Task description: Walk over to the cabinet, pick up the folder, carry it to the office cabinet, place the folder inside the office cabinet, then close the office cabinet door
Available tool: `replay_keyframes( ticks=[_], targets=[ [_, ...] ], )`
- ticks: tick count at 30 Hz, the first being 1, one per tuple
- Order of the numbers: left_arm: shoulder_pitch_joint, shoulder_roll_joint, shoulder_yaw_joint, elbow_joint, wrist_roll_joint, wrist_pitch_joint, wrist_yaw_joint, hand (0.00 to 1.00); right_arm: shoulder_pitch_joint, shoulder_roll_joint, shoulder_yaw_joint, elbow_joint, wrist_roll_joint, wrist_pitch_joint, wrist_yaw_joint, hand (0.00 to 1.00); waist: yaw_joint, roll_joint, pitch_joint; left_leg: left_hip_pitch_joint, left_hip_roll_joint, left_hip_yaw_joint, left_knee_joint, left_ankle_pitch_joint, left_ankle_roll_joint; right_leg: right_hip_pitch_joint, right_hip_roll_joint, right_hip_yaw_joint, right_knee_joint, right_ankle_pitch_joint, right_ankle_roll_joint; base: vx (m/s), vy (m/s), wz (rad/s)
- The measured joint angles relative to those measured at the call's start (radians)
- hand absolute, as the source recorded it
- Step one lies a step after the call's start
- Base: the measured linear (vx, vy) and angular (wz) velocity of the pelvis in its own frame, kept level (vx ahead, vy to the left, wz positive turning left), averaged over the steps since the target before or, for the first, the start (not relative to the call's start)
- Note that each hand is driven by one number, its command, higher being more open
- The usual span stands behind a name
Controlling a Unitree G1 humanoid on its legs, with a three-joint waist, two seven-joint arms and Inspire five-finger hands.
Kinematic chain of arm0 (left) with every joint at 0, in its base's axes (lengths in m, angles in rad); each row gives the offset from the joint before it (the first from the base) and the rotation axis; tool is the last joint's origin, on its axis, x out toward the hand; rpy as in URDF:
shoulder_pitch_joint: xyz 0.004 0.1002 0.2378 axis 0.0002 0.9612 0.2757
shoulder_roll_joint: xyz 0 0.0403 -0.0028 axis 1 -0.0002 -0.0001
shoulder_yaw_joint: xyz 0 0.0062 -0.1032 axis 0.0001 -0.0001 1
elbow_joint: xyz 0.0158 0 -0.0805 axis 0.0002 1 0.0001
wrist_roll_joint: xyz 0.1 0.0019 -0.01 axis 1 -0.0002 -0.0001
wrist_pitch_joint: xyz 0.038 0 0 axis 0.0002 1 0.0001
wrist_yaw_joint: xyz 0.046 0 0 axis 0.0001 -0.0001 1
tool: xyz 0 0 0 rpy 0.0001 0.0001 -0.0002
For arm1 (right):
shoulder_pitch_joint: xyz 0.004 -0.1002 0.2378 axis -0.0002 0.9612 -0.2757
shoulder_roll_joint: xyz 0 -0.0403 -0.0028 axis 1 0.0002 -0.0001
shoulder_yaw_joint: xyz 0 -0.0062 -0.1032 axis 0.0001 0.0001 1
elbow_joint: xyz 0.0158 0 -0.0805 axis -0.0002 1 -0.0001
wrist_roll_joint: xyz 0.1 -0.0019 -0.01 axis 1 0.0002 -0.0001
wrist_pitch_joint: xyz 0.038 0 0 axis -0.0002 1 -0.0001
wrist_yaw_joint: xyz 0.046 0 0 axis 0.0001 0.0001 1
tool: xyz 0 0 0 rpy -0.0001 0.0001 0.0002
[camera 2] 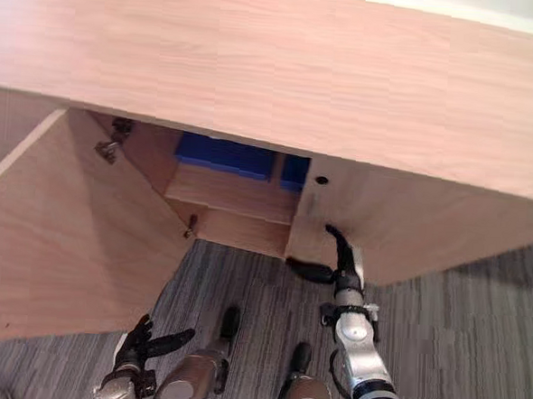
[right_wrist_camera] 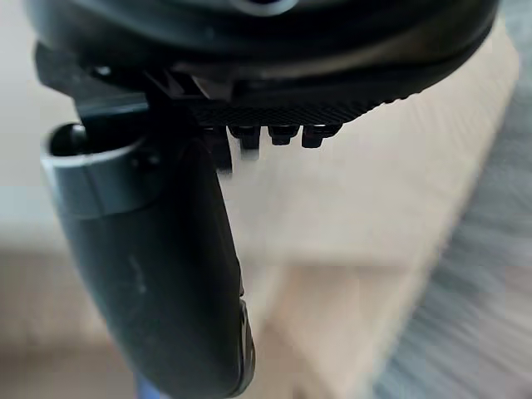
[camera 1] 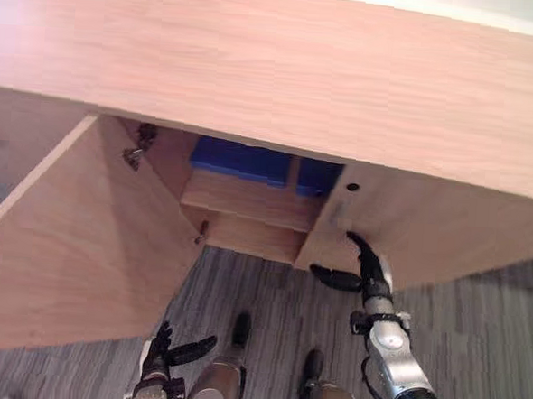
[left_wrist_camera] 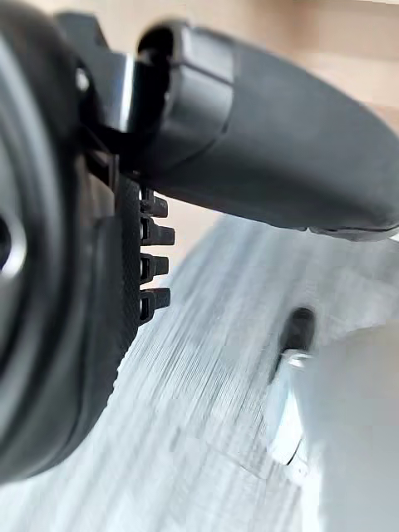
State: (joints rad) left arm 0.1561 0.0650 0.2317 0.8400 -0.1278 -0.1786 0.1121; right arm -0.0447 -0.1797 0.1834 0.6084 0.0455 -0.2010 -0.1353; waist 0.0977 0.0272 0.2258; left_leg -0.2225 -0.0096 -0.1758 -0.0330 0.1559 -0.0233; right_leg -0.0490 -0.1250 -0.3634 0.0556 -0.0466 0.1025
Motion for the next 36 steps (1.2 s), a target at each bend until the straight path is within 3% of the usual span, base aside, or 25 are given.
replay_keyframes(
  ticks=[4, 7, 10, 11, 18, 21, 26, 30, 34, 36],
  targets=[
    [0.017, 0.006, 0.081, -0.074, -0.054, -0.003, 0.004, 1.00, -0.031, 0.059, 0.089, 0.134, -0.047, 0.015, 0.057, 1.00, 0.067, 0.012, -0.006, -0.002, -0.026, -0.120, -0.031, 0.042, 0.006, 0.033, -0.008, -0.115, 0.035, -0.051, -0.017, 0.10, -0.066, 1.00],
    [0.025, 0.040, 0.132, -0.145, -0.083, -0.004, 0.014, 1.00, -0.077, 0.111, 0.109, 0.169, -0.051, 0.021, 0.071, 1.00, 0.094, 0.013, -0.006, -0.012, -0.043, -0.202, -0.054, 0.071, 0.009, 0.044, -0.015, -0.197, 0.073, -0.084, -0.032, 0.10, -0.069, 1.05],
    [0.042, 0.100, 0.159, -0.260, -0.114, -0.004, 0.025, 1.00, -0.129, 0.115, 0.108, 0.174, -0.050, 0.022, 0.066, 1.00, 0.120, 0.011, -0.006, -0.016, -0.053, -0.257, -0.054, 0.071, 0.006, 0.056, -0.015, -0.192, 0.090, -0.107, -0.053, 0.06, -0.036, 0.69],
    [0.047, 0.127, 0.159, -0.314, -0.127, -0.007, 0.035, 1.00, -0.150, 0.109, 0.106, 0.174, -0.049, 0.021, 0.061, 1.00, 0.122, 0.008, -0.006, -0.020, -0.061, -0.261, -0.059, 0.053, -0.010, 0.050, -0.024, -0.186, 0.104, -0.125, -0.041, 0.00, -0.019, 0.36],
    [0.010, 0.306, 0.163, -0.504, -0.125, -0.061, 0.044, 1.00, -0.143, 0.063, 0.100, 0.205, -0.048, 0.021, 0.052, 1.00, 0.123, -0.018, -0.006, -0.031, -0.062, -0.235, -0.060, 0.046, -0.005, 0.033, -0.026, -0.146, 0.104, -0.129, -0.034, -0.04, -0.011, -0.04],
    [-0.028, 0.378, 0.163, -0.532, -0.116, -0.068, 0.040, 1.00, -0.093, 0.047, 0.089, 0.211, -0.047, 0.026, 0.055, 1.00, 0.101, -0.029, -0.005, -0.023, -0.060, -0.231, -0.060, 0.061, 0.007, 0.037, -0.026, -0.127, 0.104, -0.129, -0.034, -0.02, -0.009, -0.05],
    [-0.038, 0.473, 0.160, -0.520, -0.109, -0.062, 0.034, 1.00, -0.025, 0.048, 0.037, 0.216, -0.048, 0.026, 0.071, 1.00, 0.091, -0.057, -0.009, -0.010, -0.043, -0.224, -0.061, 0.049, 0.000, 0.047, -0.014, -0.096, 0.096, -0.129, -0.034, -0.06, -0.028, -0.05],
    [-0.028, 0.459, 0.153, -0.536, -0.110, -0.060, 0.038, 1.00, 0.019, 0.061, -0.003, 0.217, -0.052, 0.026, 0.078, 1.00, 0.090, -0.059, -0.011, -0.007, -0.018, -0.163, -0.061, 0.040, 0.000, 0.050, -0.003, -0.080, 0.084, -0.124, -0.029, -0.12, -0.010, -0.10],
    [0.070, 0.327, 0.162, -0.665, -0.122, -0.062, 0.048, 1.00, 0.083, 0.080, -0.067, 0.230, -0.071, 0.040, 0.081, 1.00, 0.083, -0.066, -0.014, -0.003, -0.002, -0.098, -0.061, 0.043, 0.000, 0.049, -0.001, -0.056, 0.078, -0.118, -0.031, -0.06, 0.022, -0.13],
    [0.161, 0.222, 0.144, -0.704, -0.127, -0.065, 0.048, 1.00, 0.100, 0.088, -0.119, 0.247, -0.077, 0.047, 0.079, 1.00, 0.081, -0.066, -0.015, 0.010, 0.002, -0.060, -0.061, 0.045, 0.000, 0.046, -0.004, -0.020, 0.073, -0.106, -0.024, -0.05, 0.058, -0.41]
  ],
)
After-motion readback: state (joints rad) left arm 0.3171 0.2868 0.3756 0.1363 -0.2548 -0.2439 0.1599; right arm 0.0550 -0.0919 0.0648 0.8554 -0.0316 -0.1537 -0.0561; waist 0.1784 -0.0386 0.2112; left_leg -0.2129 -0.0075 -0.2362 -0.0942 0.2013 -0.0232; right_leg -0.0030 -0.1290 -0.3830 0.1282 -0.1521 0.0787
